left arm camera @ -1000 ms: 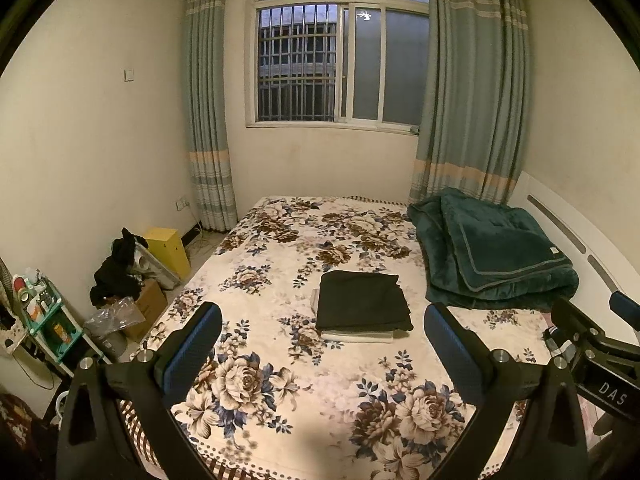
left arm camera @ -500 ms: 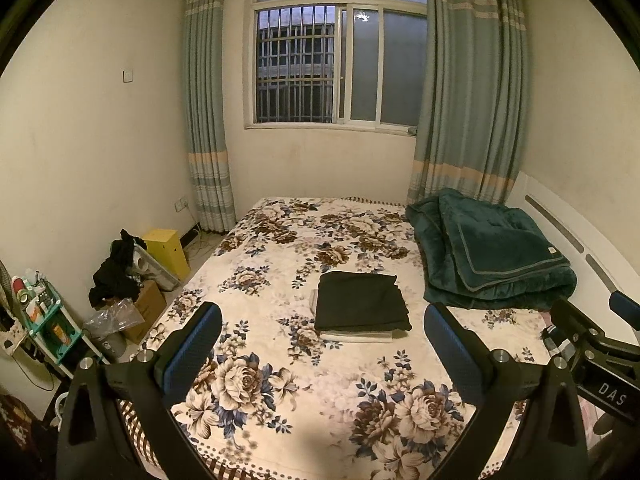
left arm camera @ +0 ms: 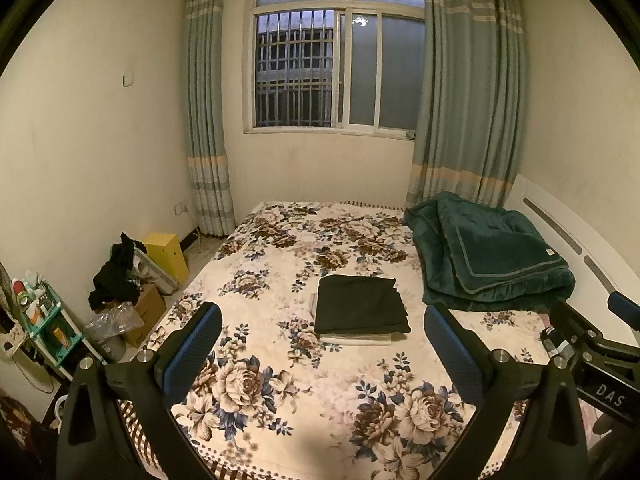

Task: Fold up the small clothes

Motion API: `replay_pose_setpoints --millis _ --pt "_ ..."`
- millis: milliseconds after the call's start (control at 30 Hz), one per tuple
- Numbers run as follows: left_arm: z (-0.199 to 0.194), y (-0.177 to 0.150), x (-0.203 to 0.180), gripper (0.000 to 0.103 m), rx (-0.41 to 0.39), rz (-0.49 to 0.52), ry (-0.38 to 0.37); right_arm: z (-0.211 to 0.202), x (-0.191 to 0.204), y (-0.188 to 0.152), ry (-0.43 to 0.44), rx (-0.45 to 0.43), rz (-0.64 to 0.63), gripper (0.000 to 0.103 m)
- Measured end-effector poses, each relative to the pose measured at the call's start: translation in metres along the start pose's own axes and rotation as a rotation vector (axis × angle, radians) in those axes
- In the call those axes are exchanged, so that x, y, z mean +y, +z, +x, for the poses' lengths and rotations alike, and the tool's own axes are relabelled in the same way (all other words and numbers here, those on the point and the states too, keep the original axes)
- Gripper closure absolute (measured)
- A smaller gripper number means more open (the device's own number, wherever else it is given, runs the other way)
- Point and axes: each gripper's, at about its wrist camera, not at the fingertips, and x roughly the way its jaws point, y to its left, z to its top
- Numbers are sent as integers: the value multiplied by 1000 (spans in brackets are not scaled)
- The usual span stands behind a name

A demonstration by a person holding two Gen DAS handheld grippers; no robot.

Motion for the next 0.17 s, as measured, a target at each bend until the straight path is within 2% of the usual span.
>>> replay_pose_setpoints --millis 167 --pt "-7 -3 -2 0 -17 10 0 1 0 0 1 0 0 0"
